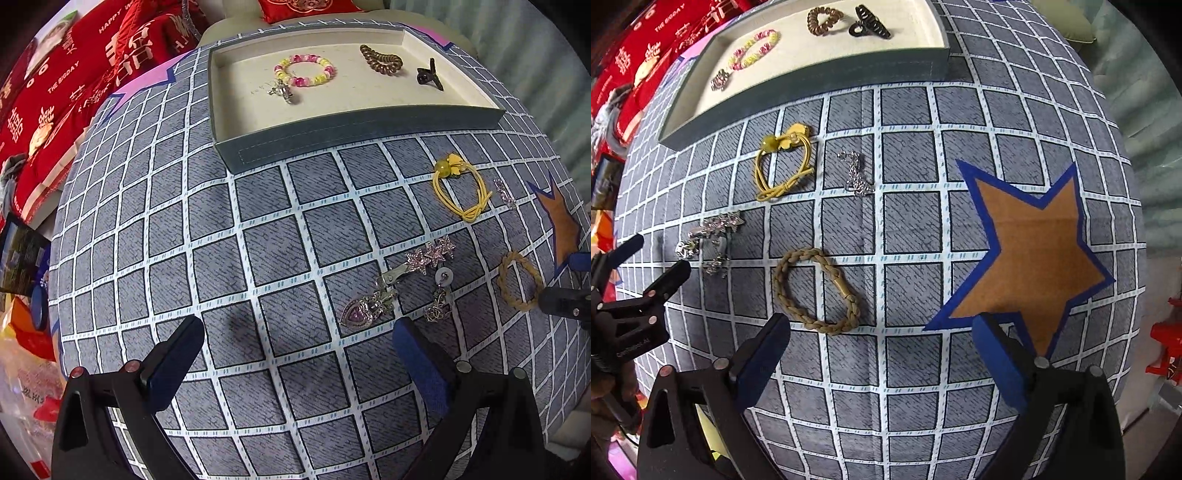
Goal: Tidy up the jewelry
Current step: 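Move both tools back toward the silver chain and braided bracelet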
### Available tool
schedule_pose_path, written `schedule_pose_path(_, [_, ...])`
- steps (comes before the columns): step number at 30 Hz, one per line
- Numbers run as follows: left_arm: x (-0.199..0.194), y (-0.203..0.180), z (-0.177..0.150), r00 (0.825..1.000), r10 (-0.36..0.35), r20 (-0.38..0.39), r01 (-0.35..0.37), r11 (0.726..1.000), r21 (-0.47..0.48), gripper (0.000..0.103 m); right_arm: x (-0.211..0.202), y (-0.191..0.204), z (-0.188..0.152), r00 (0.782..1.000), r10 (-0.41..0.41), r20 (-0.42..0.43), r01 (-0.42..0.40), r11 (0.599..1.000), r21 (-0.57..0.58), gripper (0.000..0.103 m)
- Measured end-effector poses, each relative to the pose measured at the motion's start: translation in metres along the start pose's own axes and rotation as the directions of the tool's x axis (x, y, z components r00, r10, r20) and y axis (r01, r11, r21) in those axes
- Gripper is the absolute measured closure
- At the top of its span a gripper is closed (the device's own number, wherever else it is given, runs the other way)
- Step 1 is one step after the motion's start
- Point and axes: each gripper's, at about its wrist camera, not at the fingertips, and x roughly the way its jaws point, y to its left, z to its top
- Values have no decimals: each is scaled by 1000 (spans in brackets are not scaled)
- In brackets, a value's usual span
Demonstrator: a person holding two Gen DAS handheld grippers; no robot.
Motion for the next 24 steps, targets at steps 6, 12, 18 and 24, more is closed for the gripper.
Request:
schedule_pose_path(6, [6,-4,2,1000,-3,6,3,1000,9,0,16,13,7,1000,-24,-15,23,999,-34,14])
schedule_pose_path(12, [8,-7,8,1000,-5,18,4,1000,24,1,18,21,10,999,-47,-4,46,996,-71,18])
schedule_pose_path(18, [5,-12,8,999,-34,31,32,999,37,15,16,23,19,996,-88,6,88,990,-114,23])
schedule_pose_path(24, [1,-20,7,997,-70,28,68,996,54,32,20,38,17,994,-113,15,114,980,-163,25])
